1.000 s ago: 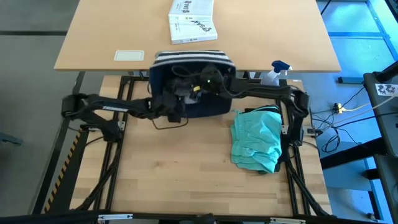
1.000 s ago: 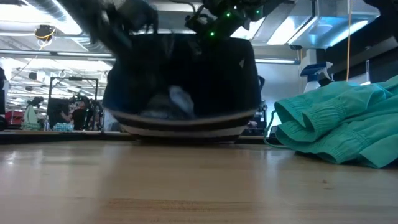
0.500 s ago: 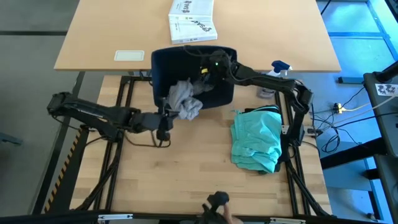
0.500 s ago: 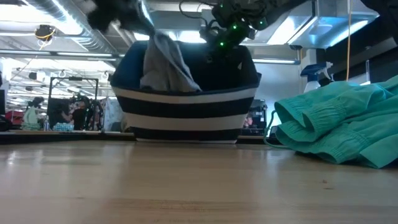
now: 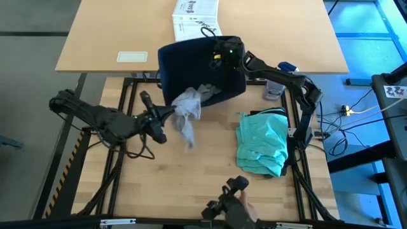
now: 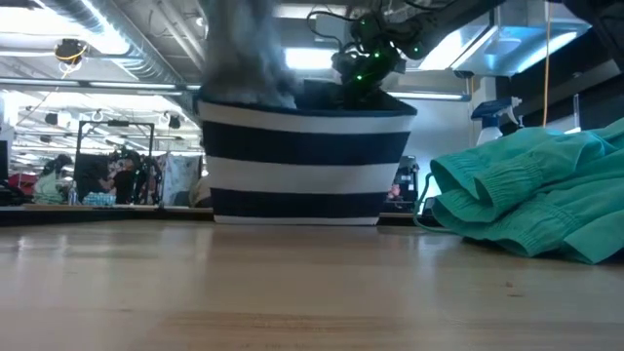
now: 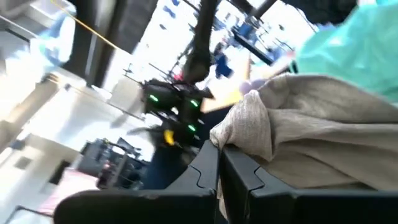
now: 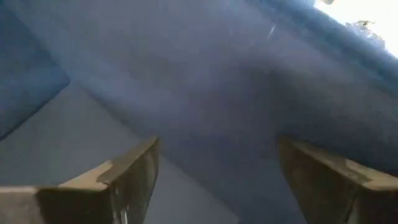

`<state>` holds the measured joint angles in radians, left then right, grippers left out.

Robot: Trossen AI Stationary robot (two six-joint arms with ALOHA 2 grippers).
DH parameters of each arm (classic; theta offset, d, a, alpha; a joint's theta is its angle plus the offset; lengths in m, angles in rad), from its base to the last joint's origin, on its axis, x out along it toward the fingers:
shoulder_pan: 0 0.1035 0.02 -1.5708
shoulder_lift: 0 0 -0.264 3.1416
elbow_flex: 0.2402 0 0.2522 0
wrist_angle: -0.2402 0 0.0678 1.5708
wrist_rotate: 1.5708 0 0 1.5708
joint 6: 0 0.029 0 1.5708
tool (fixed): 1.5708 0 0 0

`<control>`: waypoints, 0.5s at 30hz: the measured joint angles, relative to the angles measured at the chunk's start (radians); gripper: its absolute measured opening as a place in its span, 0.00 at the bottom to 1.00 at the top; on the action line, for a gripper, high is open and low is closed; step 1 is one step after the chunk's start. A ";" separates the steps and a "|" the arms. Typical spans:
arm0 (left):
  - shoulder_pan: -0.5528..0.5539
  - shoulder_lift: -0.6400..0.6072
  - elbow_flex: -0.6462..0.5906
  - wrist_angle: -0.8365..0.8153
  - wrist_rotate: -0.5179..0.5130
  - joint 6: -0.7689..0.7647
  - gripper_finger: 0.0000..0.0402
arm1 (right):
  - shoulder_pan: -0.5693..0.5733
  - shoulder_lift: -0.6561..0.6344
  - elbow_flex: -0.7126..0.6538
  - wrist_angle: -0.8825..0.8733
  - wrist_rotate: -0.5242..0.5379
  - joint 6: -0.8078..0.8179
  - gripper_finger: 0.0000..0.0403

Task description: Fold Laundry from Bin

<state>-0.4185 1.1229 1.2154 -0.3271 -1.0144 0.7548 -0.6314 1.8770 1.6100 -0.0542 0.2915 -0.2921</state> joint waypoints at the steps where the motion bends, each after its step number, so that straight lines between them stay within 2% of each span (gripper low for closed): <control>1: -0.005 0.000 0.027 0.001 -0.003 0.026 0.00 | -0.009 0.001 0.008 -0.004 -0.002 -0.001 0.80; 10: -0.019 0.000 0.221 0.002 0.034 0.174 0.00 | -0.036 0.001 0.116 -0.065 -0.022 -0.031 0.80; 15: -0.046 0.000 0.289 0.003 0.176 0.148 0.00 | -0.014 0.001 0.239 -0.158 -0.027 -0.047 0.80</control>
<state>-0.4644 1.1225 1.5041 -0.3241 -0.8387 0.9029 -0.6450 1.8782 1.8492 -0.2125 0.2642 -0.3393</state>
